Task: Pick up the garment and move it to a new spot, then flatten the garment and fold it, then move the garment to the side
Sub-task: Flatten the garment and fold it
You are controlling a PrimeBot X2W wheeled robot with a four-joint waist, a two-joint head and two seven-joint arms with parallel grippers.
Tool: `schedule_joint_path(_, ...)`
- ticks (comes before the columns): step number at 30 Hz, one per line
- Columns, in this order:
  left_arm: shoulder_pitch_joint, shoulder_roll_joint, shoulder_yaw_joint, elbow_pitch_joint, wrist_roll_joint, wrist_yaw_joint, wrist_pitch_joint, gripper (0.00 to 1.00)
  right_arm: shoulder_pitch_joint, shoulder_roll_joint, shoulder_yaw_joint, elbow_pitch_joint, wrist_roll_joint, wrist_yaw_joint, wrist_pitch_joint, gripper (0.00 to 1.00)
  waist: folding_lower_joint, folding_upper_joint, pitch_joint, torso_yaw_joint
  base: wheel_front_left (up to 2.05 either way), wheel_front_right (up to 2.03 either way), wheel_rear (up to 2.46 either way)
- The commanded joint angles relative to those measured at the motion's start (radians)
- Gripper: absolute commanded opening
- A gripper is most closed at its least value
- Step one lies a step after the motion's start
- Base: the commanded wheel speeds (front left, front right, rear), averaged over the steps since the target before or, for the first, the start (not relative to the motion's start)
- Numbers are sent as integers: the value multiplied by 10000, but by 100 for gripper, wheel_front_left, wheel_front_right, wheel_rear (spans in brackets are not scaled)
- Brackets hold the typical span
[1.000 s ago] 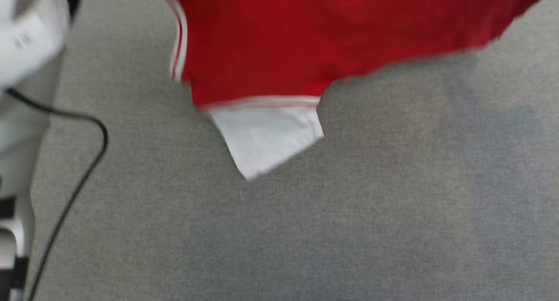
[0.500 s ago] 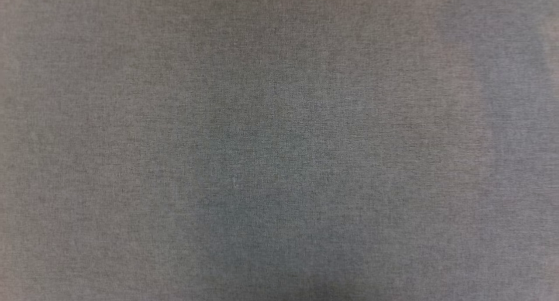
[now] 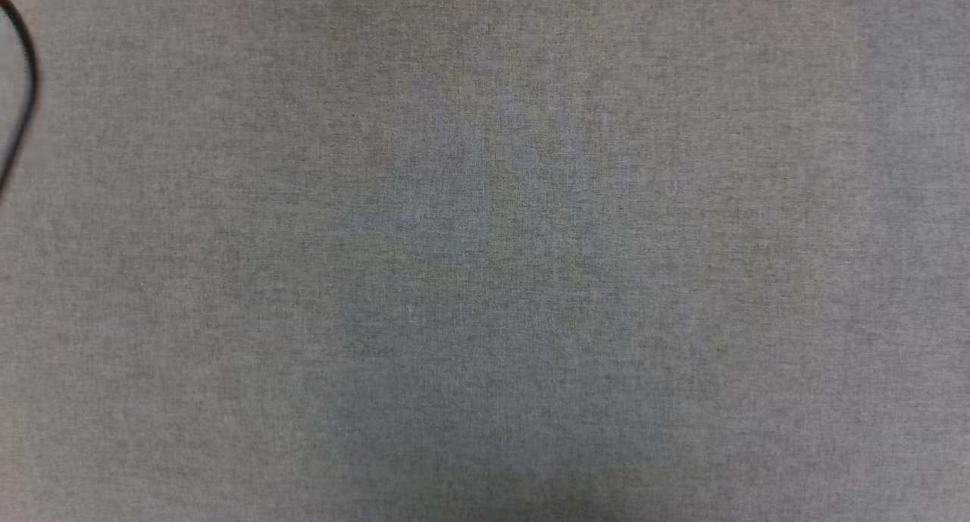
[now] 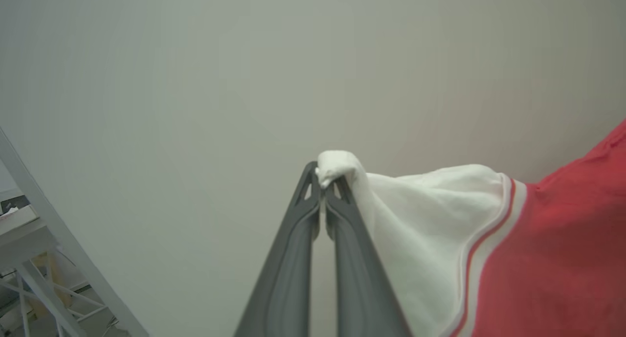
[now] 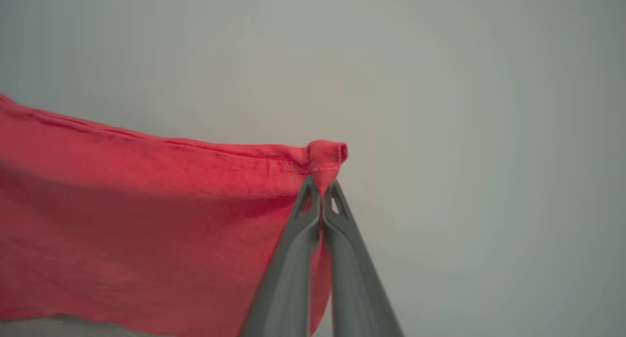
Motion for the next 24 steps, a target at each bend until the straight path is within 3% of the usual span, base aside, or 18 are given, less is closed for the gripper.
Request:
schedule_joint_path(1,474,46,-42,54,-43,-5,-157,0,473,40,153,58,157,-7,-205,0,-1,0,-171,-29,0,0,0)
schedule_joint_path(8,3134,277,-191,-221,-208,196,-478,0,2614,216,980,257,840,-7,-960,0,-1,0,-1103,-269,0,0,0)
schedule_joint_path(12,5205,415,-84,-893,-447,563,-529,0,4049,239,1546,269,1207,-7,-1363,0,-1,0,-1856,-346,0,0,0)
schedule_joint_path(24,11242,323,-418,-2935,-977,1473,-541,0,8362,-361,3175,-551,2376,-7,-1812,0,-1,0,-4078,-109,0,0,0)
